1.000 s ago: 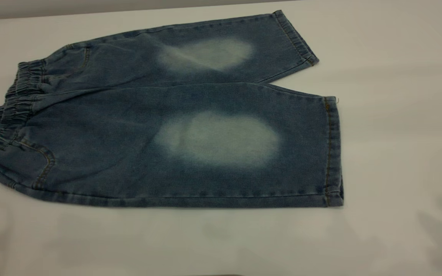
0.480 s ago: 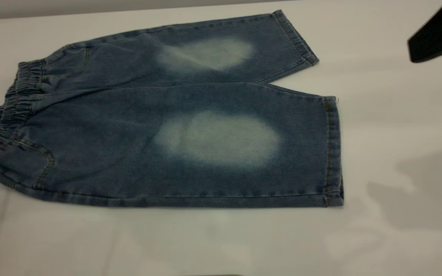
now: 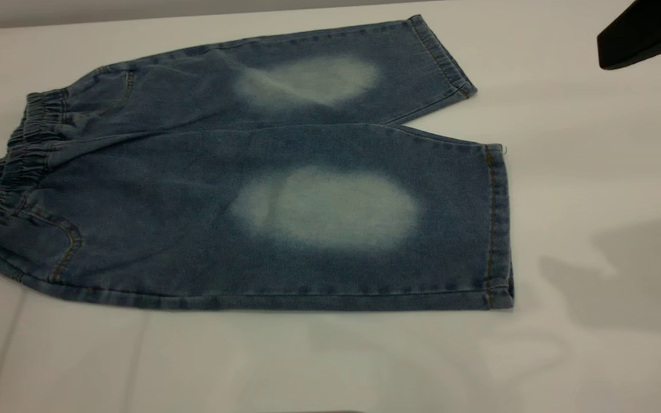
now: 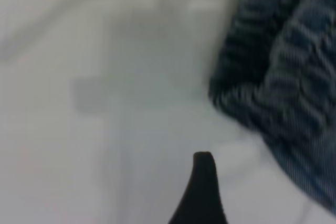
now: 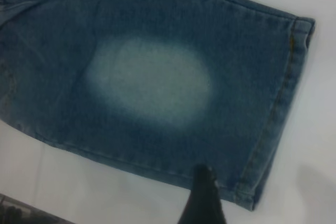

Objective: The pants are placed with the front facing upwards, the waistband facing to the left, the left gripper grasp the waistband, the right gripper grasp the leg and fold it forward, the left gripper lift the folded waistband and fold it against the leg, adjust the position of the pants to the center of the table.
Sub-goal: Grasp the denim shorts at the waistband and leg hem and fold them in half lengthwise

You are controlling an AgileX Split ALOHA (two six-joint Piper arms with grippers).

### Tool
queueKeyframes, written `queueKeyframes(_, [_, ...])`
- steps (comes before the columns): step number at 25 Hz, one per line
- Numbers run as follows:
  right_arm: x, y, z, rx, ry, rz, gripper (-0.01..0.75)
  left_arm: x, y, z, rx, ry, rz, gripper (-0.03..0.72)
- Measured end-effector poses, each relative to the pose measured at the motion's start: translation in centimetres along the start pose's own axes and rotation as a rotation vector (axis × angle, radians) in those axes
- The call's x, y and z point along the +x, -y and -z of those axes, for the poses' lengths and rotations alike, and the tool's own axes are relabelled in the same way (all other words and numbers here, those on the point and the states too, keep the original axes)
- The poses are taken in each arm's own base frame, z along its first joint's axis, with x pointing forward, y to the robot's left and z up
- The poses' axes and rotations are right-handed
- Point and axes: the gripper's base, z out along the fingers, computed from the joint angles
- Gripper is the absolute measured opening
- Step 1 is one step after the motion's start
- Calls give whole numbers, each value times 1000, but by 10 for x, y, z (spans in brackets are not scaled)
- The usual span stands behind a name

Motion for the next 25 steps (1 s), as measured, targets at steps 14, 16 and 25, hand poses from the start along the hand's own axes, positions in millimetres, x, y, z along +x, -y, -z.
queueKeyframes(14, [-1,1,0,8,10,-1,496,-2,3,-49,25,-38,73,570])
queueKeyframes(16, [-1,1,0,8,10,-1,496,-1,2,-51,24,-42,73,566])
queueKeyframes(25, [2,0,-2,-15,-25,-20,496,-2,3,-54,25,-45,72,154])
